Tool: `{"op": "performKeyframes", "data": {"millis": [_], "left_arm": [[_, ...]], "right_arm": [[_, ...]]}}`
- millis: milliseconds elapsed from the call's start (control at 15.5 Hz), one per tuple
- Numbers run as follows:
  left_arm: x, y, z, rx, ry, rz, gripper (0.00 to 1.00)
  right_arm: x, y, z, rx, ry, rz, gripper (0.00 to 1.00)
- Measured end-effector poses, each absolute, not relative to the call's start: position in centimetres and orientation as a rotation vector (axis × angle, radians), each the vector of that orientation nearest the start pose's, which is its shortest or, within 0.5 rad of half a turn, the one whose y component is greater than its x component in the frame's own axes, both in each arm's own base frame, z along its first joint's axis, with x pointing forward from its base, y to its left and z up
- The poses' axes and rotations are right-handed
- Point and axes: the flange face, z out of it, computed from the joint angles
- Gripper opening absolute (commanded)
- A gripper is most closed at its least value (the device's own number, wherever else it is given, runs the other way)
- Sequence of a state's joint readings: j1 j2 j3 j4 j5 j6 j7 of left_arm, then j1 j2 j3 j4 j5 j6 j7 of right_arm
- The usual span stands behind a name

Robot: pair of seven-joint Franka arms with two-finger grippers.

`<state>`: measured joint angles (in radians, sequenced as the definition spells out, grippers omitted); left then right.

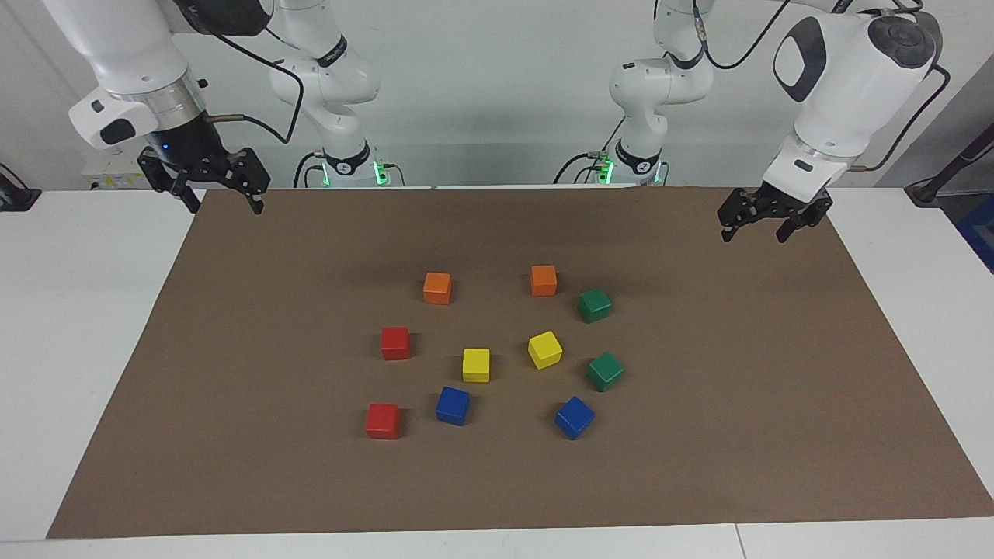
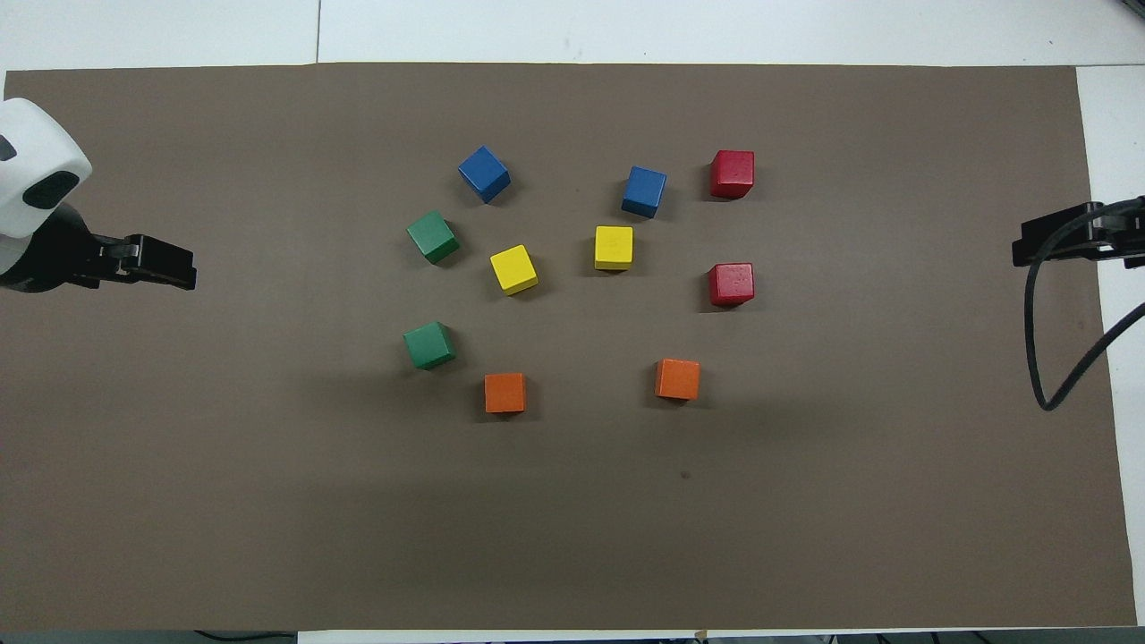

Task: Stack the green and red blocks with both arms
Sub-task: 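Move the left gripper and the right gripper in toward the blocks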

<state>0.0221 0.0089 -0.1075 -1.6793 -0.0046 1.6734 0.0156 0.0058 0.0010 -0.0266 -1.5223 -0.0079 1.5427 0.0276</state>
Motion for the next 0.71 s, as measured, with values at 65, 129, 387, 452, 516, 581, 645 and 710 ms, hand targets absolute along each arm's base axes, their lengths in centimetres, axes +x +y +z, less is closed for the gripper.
{"op": "performKeyframes", "data": {"millis": [65,129,387,452,516,581,645,710], "left_arm": [[56.1,-4.8,57.7,-3.143,0.158,0.024,1.00],[56.1,-4.8,57.7,-3.143,0.156,0.024,1.00],[56.1,-4.5,57.7,-3.145,0.095,0.024,1.00],[56.1,-4.6,57.7,-3.146,0.045,0.022,1.00],[56.2,-4.7,57.5,-3.146,-0.021,0.014,1.00],[56.3,-5.2,57.0,-3.146,-0.075,-0.002,1.00],[56.2,-6.2,56.1,-3.147,-0.092,-0.004,1.00],[56.0,-7.9,54.8,-3.146,-0.082,0.008,1.00]], "right_arm": [[55.2,-1.2,64.4,-3.148,0.077,-0.030,1.00],[55.2,-1.2,64.4,-3.148,0.076,-0.030,1.00],[55.2,-0.9,64.4,-3.149,0.068,-0.030,1.00],[55.2,-0.9,64.4,-3.149,0.068,-0.029,1.00],[55.2,-0.9,64.4,-3.149,0.068,-0.029,1.00],[55.2,-0.9,64.4,-3.149,0.068,-0.028,1.00],[55.2,-0.9,64.3,-3.148,0.074,-0.027,1.00],[55.2,-0.9,64.3,-3.147,0.105,-0.023,1.00]]}}
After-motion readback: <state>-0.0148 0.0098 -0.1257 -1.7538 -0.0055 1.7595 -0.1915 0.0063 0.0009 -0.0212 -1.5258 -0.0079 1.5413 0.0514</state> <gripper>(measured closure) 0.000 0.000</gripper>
